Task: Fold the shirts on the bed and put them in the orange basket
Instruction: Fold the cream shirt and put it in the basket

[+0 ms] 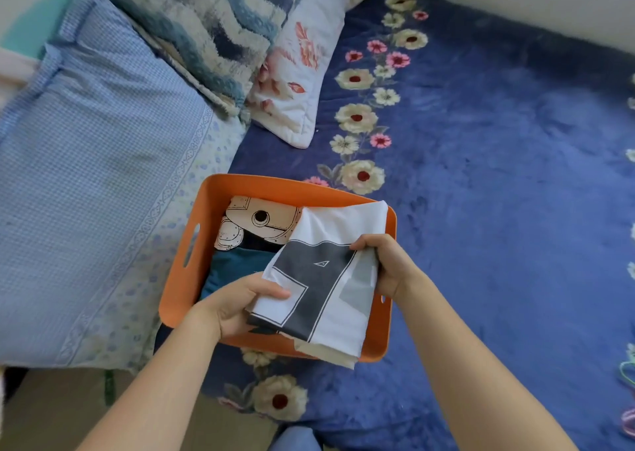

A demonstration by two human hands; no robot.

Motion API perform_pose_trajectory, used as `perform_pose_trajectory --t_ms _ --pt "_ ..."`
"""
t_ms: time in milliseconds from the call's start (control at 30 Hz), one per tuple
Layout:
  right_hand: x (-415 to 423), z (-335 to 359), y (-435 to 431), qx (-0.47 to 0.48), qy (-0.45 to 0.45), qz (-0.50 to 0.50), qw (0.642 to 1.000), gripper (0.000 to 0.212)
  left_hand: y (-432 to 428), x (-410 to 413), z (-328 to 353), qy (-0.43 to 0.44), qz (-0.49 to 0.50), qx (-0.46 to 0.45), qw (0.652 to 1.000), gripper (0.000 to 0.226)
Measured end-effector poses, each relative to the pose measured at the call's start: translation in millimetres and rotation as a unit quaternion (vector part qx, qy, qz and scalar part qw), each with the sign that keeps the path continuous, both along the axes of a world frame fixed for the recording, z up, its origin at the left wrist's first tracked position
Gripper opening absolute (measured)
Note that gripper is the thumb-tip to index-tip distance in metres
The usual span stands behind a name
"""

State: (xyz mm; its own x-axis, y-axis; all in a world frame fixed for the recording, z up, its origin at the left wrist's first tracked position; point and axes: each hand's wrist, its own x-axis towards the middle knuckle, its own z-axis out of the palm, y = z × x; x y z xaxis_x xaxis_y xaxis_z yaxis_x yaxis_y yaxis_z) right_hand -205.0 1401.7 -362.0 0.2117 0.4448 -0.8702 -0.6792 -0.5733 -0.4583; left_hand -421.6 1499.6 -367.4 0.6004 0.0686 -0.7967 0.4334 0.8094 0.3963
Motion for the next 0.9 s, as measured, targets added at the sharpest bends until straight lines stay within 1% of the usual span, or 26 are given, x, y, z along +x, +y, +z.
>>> perform_pose_trajectory --t_ms 33,100,133,200,233,300,367,433,467,500,533,567,600,633,667,700,733,767,800,833,867,900 --pt "3 -5 4 -0.009 -0.025 -0.005 1.000 0.026 -2 7 -4 0.006 0.008 0.010 1.000 0.054" --pt "7 -16 10 -0.046 -0.121 -0.004 0.992 0.032 -10 18 -19 0.055 0.016 0.052 0.997 0.037" --pt "5 -20 11 -0.069 -0.179 0.013 0.981 0.030 -15 21 -28 0.086 0.005 0.081 0.993 0.034" --pt "-3 -30 11 -0.124 -0.272 0.076 0.951 0.026 -24 25 -49 0.129 -0.028 0.111 0.985 0.038" --pt "-8 -35 10 -0.145 -0.305 0.104 0.935 0.028 -29 27 -58 0.140 -0.041 0.111 0.983 0.040" --pt "-15 -39 9 -0.152 -0.351 0.126 0.915 0.034 -33 28 -66 0.149 -0.049 0.092 0.983 0.039" --pt "-15 -41 9 -0.140 -0.389 0.133 0.901 0.036 -33 28 -67 0.164 -0.037 0.066 0.984 0.033" --pt "-11 -41 9 -0.129 -0.418 0.143 0.888 0.036 -32 26 -71 0.157 -0.020 0.022 0.987 0.037" --pt "-10 -40 10 -0.128 -0.430 0.163 0.878 0.039 -33 26 -72 0.155 -0.023 0.011 0.988 0.039" --pt "-11 -39 11 -0.134 -0.442 0.196 0.865 0.048 -33 27 -70 0.156 -0.040 0.021 0.987 0.037" --pt "-13 -39 11 -0.149 -0.459 0.241 0.842 0.063 -35 29 -70 0.167 -0.065 0.051 0.983 0.030" --pt "-17 -39 11 -0.165 -0.483 0.290 0.810 0.078 -37 31 -68 0.180 -0.107 0.098 0.973 0.026" --pt "-21 -39 9 -0.171 -0.522 0.336 0.765 0.087 -38 33 -68 0.194 -0.150 0.156 0.957 0.027" --pt "-25 -38 8 -0.165 -0.567 0.382 0.711 0.090 -41 34 -69 0.206 -0.189 0.215 0.936 0.031" --pt "-28 -37 7 -0.148 -0.603 0.431 0.655 0.089 -42 36 -69 0.221 -0.231 0.271 0.908 0.037" --pt "-30 -36 5 -0.123 -0.620 0.475 0.612 0.088 -45 38 -66 0.243 -0.280 0.330 0.868 0.045" --pt "-30 -39 5 -0.101 -0.619 0.512 0.586 0.085 -50 40 -62 0.267 -0.322 0.408 0.812 0.057" --pt "-29 -43 5 -0.091 -0.606 0.539 0.579 0.082 -56 42 -58 0.280 -0.348 0.480 0.755 0.071" --pt "-26 -46 7 -0.089 -0.589 0.553 0.583 0.079 -65 48 -52 0.272 -0.363 0.537 0.711 0.081" --pt "-24 -52 11 -0.088 -0.571 0.560 0.594 0.077 -73 54 -48 0.260 -0.368 0.560 0.695 0.087" --pt "-22 -58 16 -0.088 -0.558 0.564 0.603 0.074 -79 60 -51 0.248 -0.378 0.547 0.704 0.093" --pt "-20 -64 21 -0.087 -0.549 0.569 0.606 0.073 -83 65 -55 0.250 -0.389 0.518 0.720 0.099"
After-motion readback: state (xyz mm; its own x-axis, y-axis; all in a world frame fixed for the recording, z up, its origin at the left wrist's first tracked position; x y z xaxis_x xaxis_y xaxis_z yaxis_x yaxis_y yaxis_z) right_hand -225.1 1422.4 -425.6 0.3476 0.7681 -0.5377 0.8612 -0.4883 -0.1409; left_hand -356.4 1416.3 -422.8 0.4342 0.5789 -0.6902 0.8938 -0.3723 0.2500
